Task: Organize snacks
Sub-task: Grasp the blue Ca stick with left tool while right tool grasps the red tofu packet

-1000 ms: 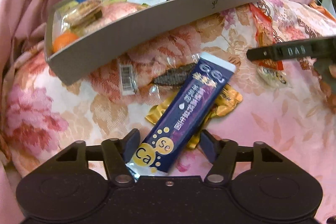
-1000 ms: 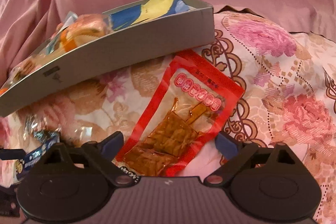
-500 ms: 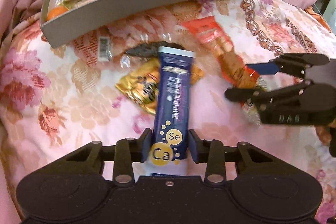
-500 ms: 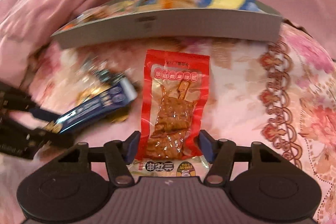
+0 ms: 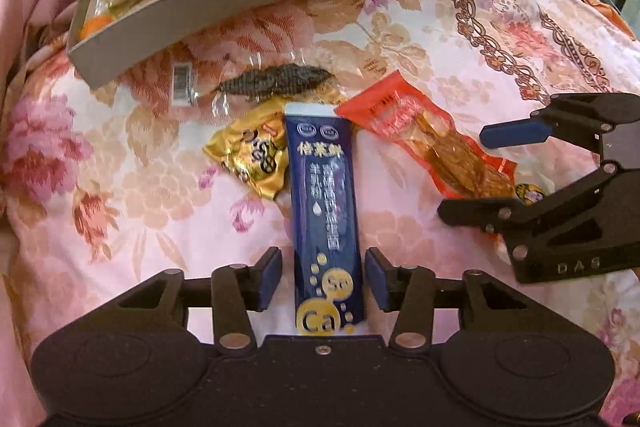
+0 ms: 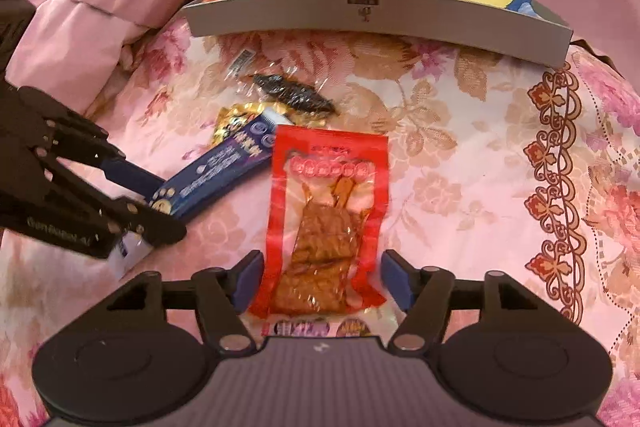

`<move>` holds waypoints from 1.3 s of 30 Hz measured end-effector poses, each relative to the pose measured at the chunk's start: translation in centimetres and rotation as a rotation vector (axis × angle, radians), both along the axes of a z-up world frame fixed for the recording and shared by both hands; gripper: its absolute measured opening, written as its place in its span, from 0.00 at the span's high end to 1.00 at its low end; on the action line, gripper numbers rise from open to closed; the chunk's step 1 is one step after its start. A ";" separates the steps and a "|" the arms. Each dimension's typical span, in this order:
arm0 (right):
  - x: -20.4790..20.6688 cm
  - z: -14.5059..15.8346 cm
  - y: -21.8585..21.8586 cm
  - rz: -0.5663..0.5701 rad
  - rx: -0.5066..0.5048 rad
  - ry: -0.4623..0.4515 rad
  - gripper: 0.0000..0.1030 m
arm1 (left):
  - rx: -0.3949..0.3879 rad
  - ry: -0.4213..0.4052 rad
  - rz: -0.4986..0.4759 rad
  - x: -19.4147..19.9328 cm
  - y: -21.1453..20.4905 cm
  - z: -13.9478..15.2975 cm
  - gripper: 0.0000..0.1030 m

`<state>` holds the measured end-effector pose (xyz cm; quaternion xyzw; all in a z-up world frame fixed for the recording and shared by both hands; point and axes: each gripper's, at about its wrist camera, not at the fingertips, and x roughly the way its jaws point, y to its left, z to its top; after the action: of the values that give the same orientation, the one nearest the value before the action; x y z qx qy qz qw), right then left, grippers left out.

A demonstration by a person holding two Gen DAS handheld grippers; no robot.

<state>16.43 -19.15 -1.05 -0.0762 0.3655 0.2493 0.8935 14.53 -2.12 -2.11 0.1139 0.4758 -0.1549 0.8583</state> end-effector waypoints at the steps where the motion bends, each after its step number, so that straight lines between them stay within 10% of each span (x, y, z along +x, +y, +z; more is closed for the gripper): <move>1: 0.2 0.0 0.1 -0.004 0.002 -0.001 0.23 | 0.008 -0.009 0.000 0.2 -0.2 0.0 0.50; 11: 0.4 -1.2 1.4 -0.020 -0.016 -0.023 0.12 | 0.038 -0.069 -0.006 0.3 -0.8 -0.3 0.54; 19: -0.1 -1.0 0.9 -0.035 0.020 -0.020 0.36 | 0.008 -0.060 -0.011 -0.4 -0.9 -0.2 0.66; 39: -2.9 -0.2 1.5 0.022 -0.053 -0.108 0.47 | -0.007 -0.058 0.040 -2.4 -0.6 0.7 0.67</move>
<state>13.53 -17.70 -1.26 -0.1170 0.3224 0.2450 0.9068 12.14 -2.75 -1.45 0.1057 0.4523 -0.1361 0.8751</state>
